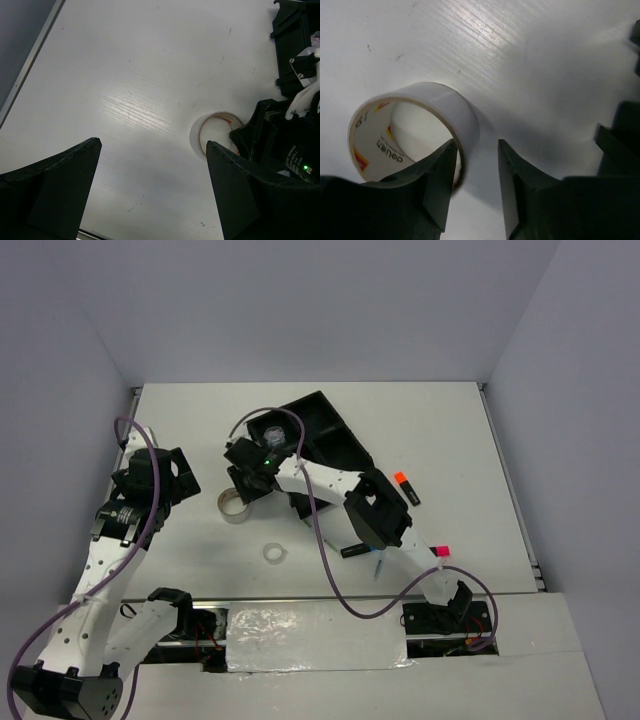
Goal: Sort the stationery into containers
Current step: Pick up the stationery from the center of the board, then place the stationery in the storage box.
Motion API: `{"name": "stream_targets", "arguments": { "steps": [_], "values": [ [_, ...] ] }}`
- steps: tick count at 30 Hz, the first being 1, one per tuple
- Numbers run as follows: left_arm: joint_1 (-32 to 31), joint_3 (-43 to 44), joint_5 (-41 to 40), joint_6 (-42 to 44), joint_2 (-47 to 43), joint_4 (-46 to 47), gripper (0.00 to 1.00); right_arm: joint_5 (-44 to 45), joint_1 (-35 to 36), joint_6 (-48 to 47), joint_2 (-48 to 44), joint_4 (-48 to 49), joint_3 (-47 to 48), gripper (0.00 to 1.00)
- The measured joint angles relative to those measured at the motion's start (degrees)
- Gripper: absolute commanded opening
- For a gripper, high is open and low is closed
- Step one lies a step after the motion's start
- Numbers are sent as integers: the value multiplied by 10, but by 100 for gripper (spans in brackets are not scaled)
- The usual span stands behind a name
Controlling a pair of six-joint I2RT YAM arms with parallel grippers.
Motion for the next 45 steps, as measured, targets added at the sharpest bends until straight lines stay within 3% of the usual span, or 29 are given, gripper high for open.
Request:
{"name": "stream_targets", "arguments": {
  "steps": [2,3,5,12,17,24,27,30,45],
  "values": [
    [0,0,0,0,-1,0,99,0,1,-1,7,-6,0,33],
    [0,0,0,0,-2,0,99,-2,1,-1,7,-8,-1,16],
    [0,0,0,0,-4,0,99,-4,2,-3,7,-7,-2,4],
    [0,0,0,0,-7,0,99,-13,2,-3,-19,-3,-26,5],
    [0,0,1,0,-7,0,99,-3,-21,-23,-67,-39,10,6],
    [6,0,10,1,-7,1,99,45,-197,-44,-85,-91,157,6],
    [7,0,13,1,-7,1,99,77,-281,-44,-77,-93,195,6],
    [8,0,17,1,-7,3,99,106,-318,-44,-68,-87,198,6],
    [9,0,33,10,8,13,99,108,-271,-42,29,-54,198,8]
  ]
}}
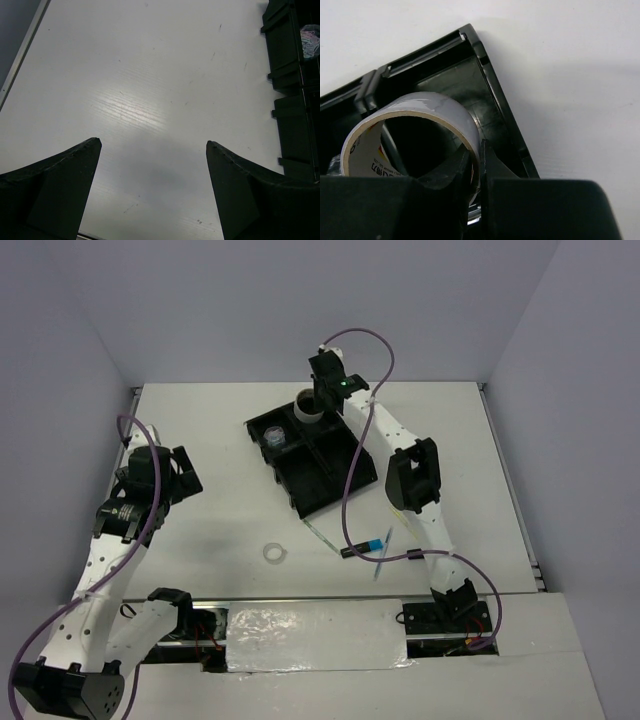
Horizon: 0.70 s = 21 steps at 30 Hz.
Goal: Sort the stationery into containers
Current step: Place the stationery in the storage box.
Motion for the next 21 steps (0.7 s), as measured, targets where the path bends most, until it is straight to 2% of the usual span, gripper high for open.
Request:
{"name": "stream_targets", "arguments": {
  "steps": [9,13,17,21],
  "values": [
    [1,0,7,3,1,1,99,23,0,-1,13,9,-1,9],
    [1,0,11,4,1,2,99,33,0,-3,13,14,-1,12],
    [1,0,14,4,1,5,99,36,0,-5,13,17,-1,27],
    [1,0,15,4,1,7,99,34,-1,-9,15,19,-1,33]
  ]
}}
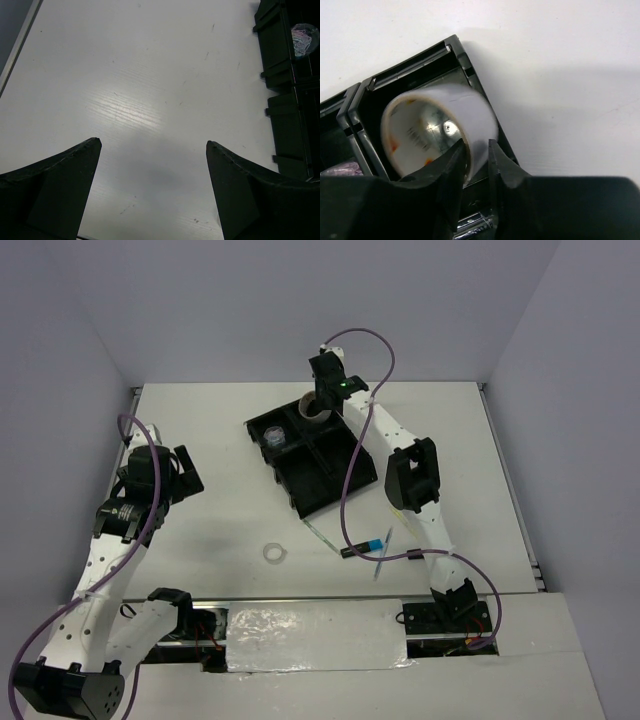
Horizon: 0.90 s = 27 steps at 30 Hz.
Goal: Sort the stationery into containers
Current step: Place the stationery in the storage box, then pick up the stationery from the center of the board.
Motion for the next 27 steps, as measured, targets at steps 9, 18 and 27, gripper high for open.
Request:
{"name": "stream_targets", "arguments": {
  "steps": [9,18,27],
  "values": [
    [0,0,0,0,0,2,99,-19,0,-4,1,4,-2,65],
    [0,0,0,1,1,2,99,-37,-2,-15,-40,11,-40,66],
    [3,0,-4,0,0,1,99,-72,57,-44,-167,33,-208,81]
  ]
}}
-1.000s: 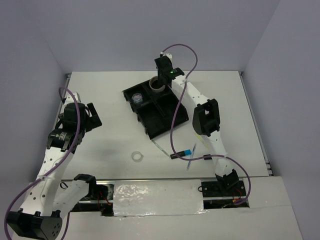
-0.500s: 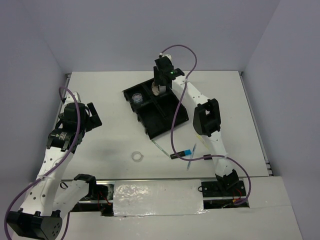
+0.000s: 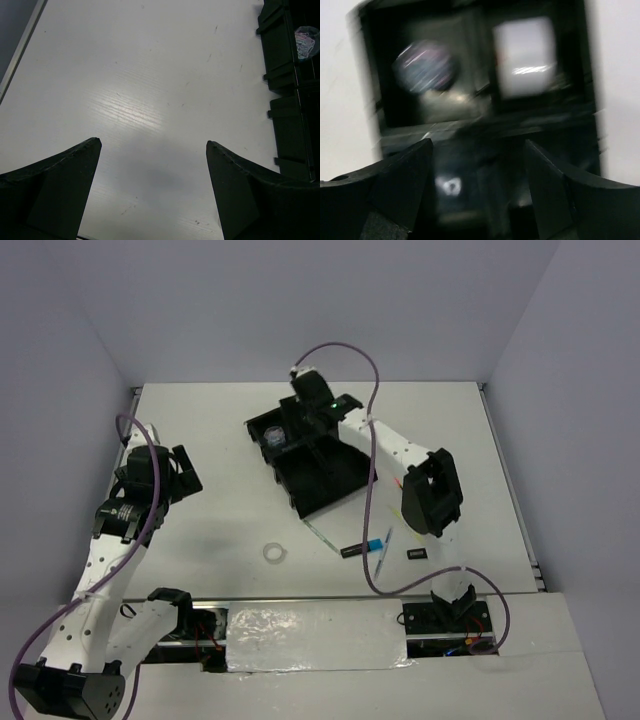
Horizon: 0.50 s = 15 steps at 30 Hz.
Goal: Sort the stationery into containers
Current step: Pick up the stationery from the center of the board.
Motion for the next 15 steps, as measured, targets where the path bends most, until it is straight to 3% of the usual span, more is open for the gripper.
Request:
{"name": "stream_targets", "arguments": {
  "steps": [8,15],
  "values": [
    [3,0,-15,-1,-9,-2,99,-8,196,-7,-134,36,-186,83],
    [5,0,-18,-1,-12,-3,99,-7,261,21,-131,31,-255,86]
  ]
}}
